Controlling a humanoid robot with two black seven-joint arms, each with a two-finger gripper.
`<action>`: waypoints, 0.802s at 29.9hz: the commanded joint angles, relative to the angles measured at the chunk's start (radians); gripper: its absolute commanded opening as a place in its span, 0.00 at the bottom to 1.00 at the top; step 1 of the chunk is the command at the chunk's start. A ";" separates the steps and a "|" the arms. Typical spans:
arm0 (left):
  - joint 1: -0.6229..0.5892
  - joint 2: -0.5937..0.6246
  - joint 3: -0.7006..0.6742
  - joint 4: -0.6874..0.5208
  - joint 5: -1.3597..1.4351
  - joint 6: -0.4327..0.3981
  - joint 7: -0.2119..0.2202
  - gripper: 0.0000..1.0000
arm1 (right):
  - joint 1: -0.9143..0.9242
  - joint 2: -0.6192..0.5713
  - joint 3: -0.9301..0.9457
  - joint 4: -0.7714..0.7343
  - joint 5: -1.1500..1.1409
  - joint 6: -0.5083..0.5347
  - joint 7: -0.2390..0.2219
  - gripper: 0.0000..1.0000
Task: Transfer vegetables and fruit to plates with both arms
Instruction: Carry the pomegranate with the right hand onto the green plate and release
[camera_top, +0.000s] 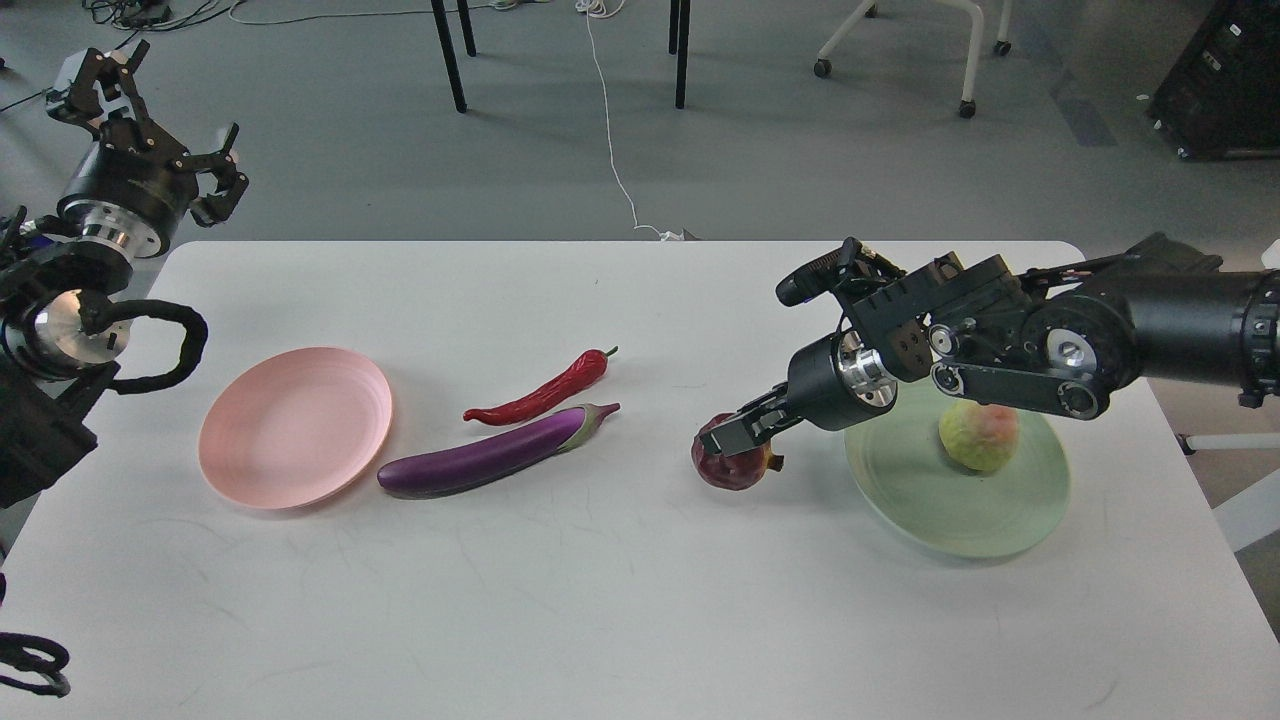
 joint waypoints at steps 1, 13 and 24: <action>0.000 0.000 -0.001 0.000 0.000 0.000 0.000 0.98 | 0.016 -0.123 -0.010 0.065 -0.074 0.006 -0.007 0.35; 0.003 -0.005 -0.001 0.000 0.000 0.006 0.005 0.98 | -0.109 -0.486 -0.015 0.216 -0.305 0.009 -0.007 0.41; 0.003 -0.008 -0.001 0.000 -0.002 0.008 0.001 0.98 | -0.134 -0.477 -0.004 0.210 -0.305 0.001 -0.014 0.95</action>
